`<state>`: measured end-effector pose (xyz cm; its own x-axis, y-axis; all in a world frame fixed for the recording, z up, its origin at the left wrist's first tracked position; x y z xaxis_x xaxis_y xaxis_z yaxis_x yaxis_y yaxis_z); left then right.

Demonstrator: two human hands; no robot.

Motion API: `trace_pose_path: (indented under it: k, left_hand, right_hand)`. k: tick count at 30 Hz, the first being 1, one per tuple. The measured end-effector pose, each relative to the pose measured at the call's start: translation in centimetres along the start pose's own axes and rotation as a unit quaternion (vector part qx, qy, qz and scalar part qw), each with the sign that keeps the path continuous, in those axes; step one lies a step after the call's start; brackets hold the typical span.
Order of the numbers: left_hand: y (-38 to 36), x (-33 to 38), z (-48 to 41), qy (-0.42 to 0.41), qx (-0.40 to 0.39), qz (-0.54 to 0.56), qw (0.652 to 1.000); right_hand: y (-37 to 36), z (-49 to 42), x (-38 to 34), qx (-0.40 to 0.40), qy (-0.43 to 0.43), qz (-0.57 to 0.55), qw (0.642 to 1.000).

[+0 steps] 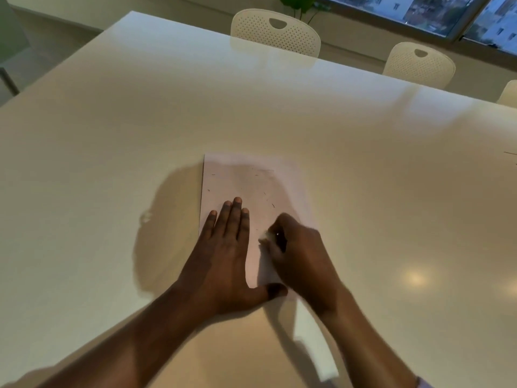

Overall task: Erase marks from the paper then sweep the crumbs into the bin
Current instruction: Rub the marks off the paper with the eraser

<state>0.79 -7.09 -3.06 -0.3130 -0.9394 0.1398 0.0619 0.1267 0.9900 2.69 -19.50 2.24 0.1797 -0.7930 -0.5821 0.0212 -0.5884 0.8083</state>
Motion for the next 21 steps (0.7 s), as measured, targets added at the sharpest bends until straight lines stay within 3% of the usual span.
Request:
trace_pose_path:
  k: [10,13,17,21]
  left_hand:
    - [0.0,0.1,0.0,-0.004,-0.015,-0.002,1.0]
    - [0.1,0.1,0.1,-0.001,-0.016,-0.004,1.0]
    - [-0.1,0.0,-0.1,0.003,-0.013,-0.015,1.0]
    - [0.0,0.1,-0.1,-0.001,0.0,-0.011,1.0]
  right_hand:
    - [-0.7,-13.5,0.0,0.022,-0.083,-0.009,0.996]
    - [-0.2,-10.6,0.1,-0.012,-0.08,-0.002,0.997]
    - [0.3,0.2,-0.1,-0.074,-0.015,0.034,0.997]
    - [0.8,2.1,0.2,-0.046,-0.023,0.016,0.999]
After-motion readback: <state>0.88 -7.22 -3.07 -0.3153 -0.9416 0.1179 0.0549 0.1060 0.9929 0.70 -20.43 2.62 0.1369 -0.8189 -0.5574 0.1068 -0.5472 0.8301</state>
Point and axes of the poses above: each hand's wrist, its own z-axis away from the middle knuckle, its own y-axis out of the back of the hand, x = y × z, the point moved 8 cm from there along -z, towards the middle knuckle, and after that the axes turned 7 degrees about -z, right-handed, at the moved point
